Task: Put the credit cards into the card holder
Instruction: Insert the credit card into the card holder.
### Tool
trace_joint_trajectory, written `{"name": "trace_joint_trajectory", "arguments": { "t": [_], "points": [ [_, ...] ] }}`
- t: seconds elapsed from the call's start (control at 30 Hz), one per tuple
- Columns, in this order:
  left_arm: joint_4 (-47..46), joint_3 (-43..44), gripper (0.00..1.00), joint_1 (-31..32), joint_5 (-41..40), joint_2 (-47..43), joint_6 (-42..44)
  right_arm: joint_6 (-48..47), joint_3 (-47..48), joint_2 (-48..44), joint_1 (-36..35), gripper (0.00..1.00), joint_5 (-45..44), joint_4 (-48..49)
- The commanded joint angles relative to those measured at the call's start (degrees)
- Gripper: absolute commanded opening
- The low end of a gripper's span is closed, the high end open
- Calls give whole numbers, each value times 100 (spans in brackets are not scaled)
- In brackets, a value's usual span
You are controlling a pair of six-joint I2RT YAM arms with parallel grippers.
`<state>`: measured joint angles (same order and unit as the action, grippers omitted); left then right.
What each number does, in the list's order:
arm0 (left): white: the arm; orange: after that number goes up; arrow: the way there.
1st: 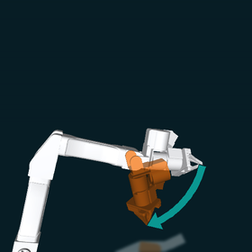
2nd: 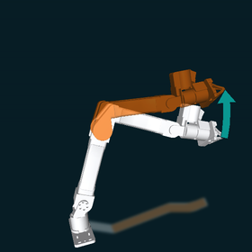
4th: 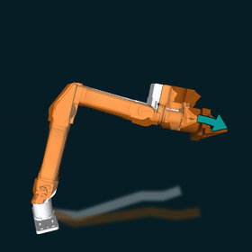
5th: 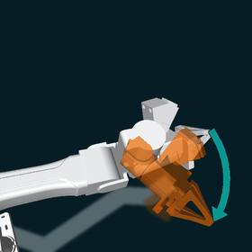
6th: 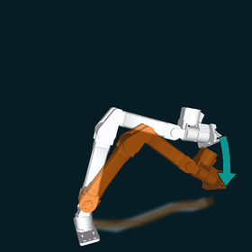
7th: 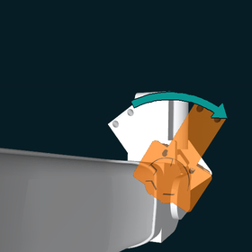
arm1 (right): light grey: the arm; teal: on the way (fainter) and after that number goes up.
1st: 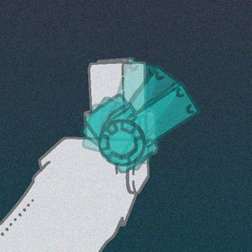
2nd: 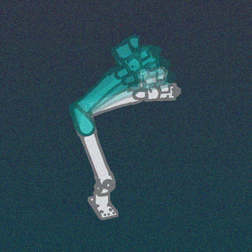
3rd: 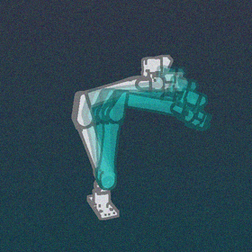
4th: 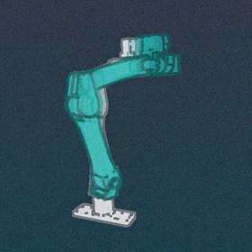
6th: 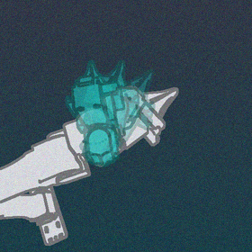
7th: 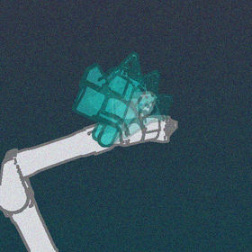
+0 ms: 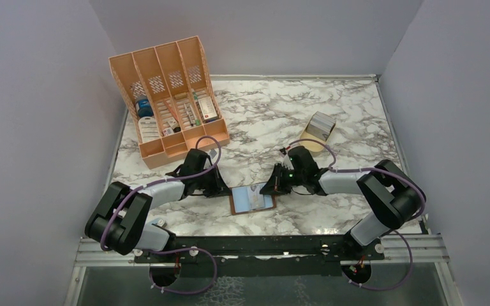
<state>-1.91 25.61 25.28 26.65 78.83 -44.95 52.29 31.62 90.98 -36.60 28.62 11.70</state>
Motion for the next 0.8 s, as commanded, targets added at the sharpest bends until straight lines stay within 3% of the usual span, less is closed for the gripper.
{"name": "trace_joint_trajectory", "arguments": {
  "t": [0.0,0.57,0.77],
  "points": [
    [-106,-84,0,52,138,-53,-35,-1,134,141,-92,1,-94,55],
    [-263,-138,0,76,219,-40,-158,230,202,244,-374,2,-337,176],
    [-274,-131,0,78,236,-40,-172,-144,577,37,-436,19,-723,-715]
  ]
}}
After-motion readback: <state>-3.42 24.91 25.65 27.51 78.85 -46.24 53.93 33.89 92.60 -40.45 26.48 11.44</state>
